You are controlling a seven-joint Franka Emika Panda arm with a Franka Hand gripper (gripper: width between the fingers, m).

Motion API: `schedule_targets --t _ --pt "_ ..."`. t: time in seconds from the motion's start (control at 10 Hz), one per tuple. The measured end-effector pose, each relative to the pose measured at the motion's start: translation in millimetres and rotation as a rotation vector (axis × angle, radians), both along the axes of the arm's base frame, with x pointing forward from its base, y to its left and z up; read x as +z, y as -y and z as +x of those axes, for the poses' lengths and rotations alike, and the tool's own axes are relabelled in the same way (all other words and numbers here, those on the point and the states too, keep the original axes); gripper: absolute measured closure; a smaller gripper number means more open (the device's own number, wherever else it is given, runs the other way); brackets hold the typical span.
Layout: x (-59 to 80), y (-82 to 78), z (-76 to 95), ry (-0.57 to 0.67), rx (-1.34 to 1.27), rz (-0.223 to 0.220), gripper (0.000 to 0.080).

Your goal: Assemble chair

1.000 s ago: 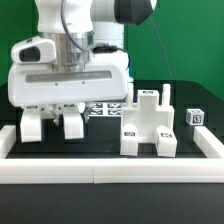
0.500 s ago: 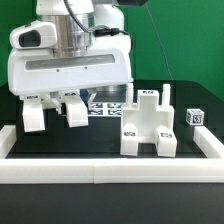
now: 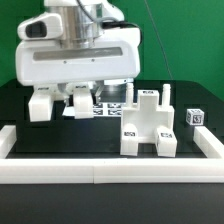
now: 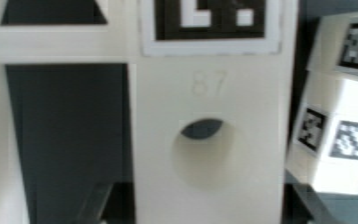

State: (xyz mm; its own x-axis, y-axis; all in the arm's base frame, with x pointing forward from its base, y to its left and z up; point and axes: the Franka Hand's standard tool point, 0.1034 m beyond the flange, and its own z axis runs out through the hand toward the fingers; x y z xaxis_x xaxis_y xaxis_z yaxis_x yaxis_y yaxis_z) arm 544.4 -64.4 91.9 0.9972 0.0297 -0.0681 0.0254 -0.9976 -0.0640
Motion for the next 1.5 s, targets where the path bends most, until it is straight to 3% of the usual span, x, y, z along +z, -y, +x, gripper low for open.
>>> schedule_targets --t 0.2,0.6,0.8,1.1,1.3,1.5 --pt "12.1 -11.9 2.6 -0.007 -0.036 0.009 0.0511" --pt "9.6 -11.8 2.3 -0.010 -0.034 0.008 0.0511" --pt "15.8 -17.3 1.7 -0.008 -0.064 0.009 0.0511" --pt "32.5 -48.7 2.9 0.004 -0.126 0.010 0.0511" --pt "44.8 -81.0 6.7 -0.001 -0.186 0.014 0.0511" --pt "45.9 -112.1 10.7 -0.007 -0.252 0.009 0.0511"
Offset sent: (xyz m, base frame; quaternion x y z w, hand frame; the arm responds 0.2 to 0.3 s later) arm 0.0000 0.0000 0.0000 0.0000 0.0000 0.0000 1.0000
